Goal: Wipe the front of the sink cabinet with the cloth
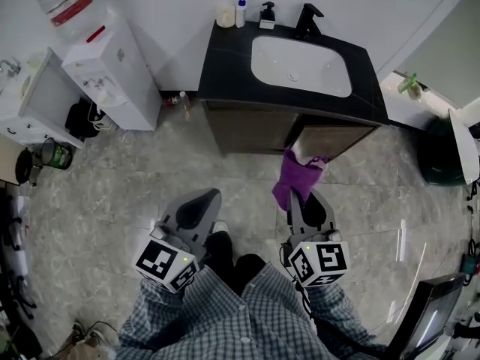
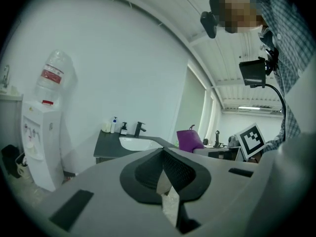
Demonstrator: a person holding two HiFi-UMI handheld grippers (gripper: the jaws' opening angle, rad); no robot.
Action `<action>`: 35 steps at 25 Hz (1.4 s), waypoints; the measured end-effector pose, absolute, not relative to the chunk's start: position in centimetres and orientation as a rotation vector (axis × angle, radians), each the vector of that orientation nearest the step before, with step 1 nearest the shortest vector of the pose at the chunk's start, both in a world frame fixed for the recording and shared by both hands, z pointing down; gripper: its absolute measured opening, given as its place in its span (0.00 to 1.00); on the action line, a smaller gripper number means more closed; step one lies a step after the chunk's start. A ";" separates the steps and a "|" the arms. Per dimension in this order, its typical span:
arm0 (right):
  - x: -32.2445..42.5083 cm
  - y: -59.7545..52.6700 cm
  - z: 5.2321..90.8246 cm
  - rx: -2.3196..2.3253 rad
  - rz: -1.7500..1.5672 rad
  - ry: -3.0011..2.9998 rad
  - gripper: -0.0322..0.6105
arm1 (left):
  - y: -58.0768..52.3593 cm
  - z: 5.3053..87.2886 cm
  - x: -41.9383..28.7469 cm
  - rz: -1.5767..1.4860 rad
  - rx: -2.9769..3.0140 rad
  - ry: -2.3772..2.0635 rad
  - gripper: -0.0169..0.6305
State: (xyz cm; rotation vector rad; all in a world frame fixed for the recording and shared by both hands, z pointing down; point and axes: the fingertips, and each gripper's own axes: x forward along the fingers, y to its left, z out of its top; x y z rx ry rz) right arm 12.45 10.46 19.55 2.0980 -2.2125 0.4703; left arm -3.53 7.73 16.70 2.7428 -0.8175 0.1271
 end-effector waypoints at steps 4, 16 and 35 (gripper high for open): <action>13.4 14.9 19.2 2.060 0.433 -2.235 0.17 | 11.7 16.9 -2.4 0.128 2.739 -0.838 0.05; 16.0 25.9 20.2 2.074 0.486 -2.229 0.17 | 22.3 18.2 0.5 0.143 2.722 -0.793 0.05; 6.7 23.9 18.3 2.023 0.506 -2.327 0.17 | 21.0 16.6 -6.7 0.161 2.731 -0.783 0.04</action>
